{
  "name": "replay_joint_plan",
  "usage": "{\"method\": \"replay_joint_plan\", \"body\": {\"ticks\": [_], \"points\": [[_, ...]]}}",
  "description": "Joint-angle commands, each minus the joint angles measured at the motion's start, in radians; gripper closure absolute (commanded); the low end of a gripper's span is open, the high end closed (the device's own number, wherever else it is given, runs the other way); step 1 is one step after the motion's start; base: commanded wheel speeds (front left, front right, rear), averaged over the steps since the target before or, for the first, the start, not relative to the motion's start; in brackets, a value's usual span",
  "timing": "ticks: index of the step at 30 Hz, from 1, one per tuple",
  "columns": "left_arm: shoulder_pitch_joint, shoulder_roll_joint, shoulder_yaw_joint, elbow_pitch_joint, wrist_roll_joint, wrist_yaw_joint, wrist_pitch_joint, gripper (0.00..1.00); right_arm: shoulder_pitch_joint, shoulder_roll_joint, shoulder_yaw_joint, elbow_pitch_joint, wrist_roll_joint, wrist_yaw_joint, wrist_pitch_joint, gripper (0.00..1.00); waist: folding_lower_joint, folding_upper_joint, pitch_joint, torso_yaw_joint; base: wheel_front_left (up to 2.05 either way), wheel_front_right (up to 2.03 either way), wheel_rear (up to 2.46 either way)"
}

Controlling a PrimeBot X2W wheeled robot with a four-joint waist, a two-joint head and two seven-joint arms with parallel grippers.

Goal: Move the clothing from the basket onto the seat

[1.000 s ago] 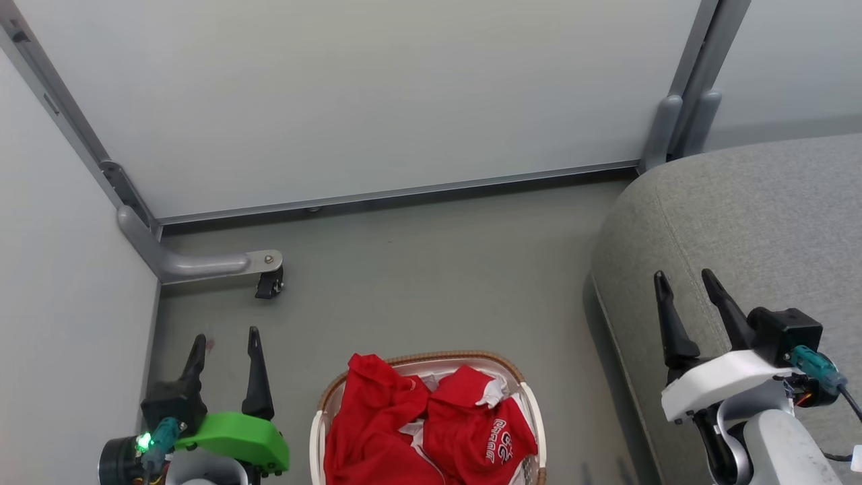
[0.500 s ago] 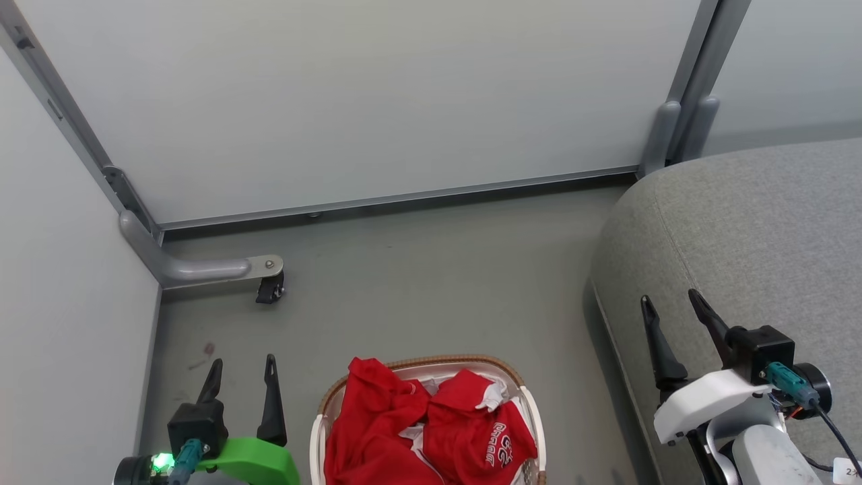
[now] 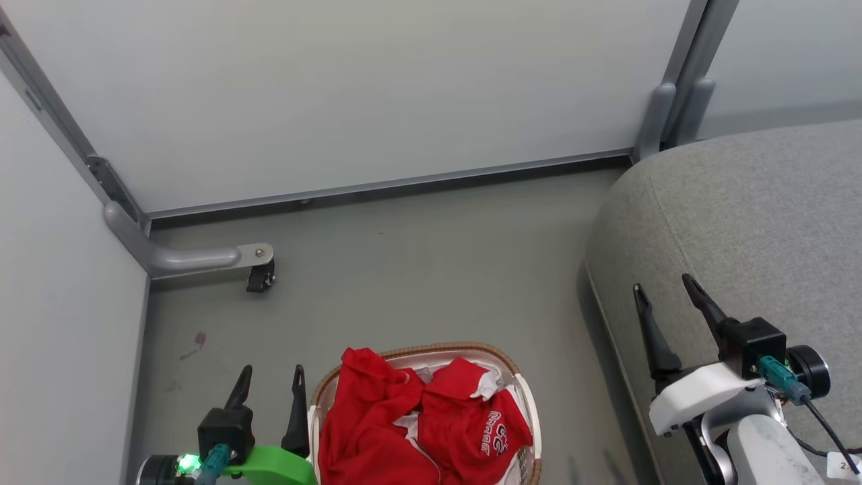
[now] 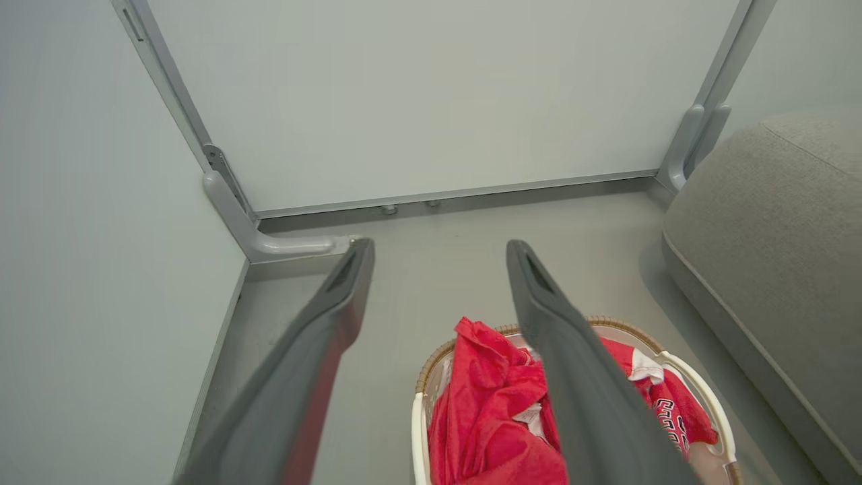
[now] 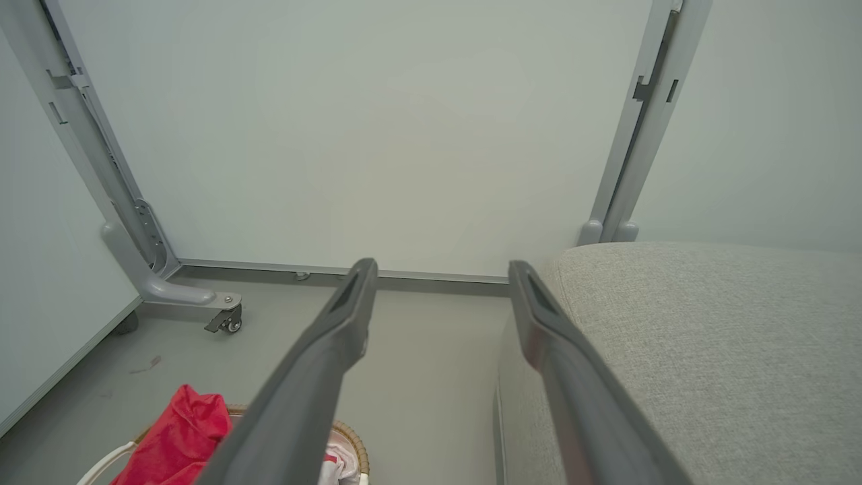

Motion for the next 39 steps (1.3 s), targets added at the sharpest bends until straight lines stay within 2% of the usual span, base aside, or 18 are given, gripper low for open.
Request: {"method": "replay_joint_plan", "body": {"ticks": [1,15,31,36,39], "points": [[-0.027,0.002,-0.005,0.006,-0.011,-0.007,-0.001,0.0,-0.019,-0.005,0.002,-0.012,0.005,0.0,-0.004,0.0,0.0,0.0,0.039,-0.015,0.0,0.0,0.0],[-0.22,0.003,-0.067,0.125,-0.029,-0.052,-0.001,0.0,-0.173,0.014,0.024,-0.129,0.027,0.0,-0.003,0.0,0.0,0.0,0.312,-0.095,0.0,0.0,0.0],[-0.429,0.015,-0.123,0.438,0.041,-0.089,-0.001,0.0,-0.305,0.037,0.058,-0.233,0.05,0.0,-0.003,0.0,0.0,0.0,0.553,-0.169,0.0,0.0,0.0],[-0.483,0.022,-0.137,0.577,0.057,-0.088,-0.001,0.0,-0.322,0.041,0.068,-0.243,0.054,0.0,-0.003,0.0,0.0,0.0,0.601,-0.183,0.0,0.0,0.0],[-0.522,0.026,-0.148,0.665,0.065,-0.073,-0.001,0.0,-0.329,0.043,0.075,-0.247,0.058,0.0,-0.003,0.0,0.0,0.0,0.629,-0.194,0.0,0.0,0.0]]}}
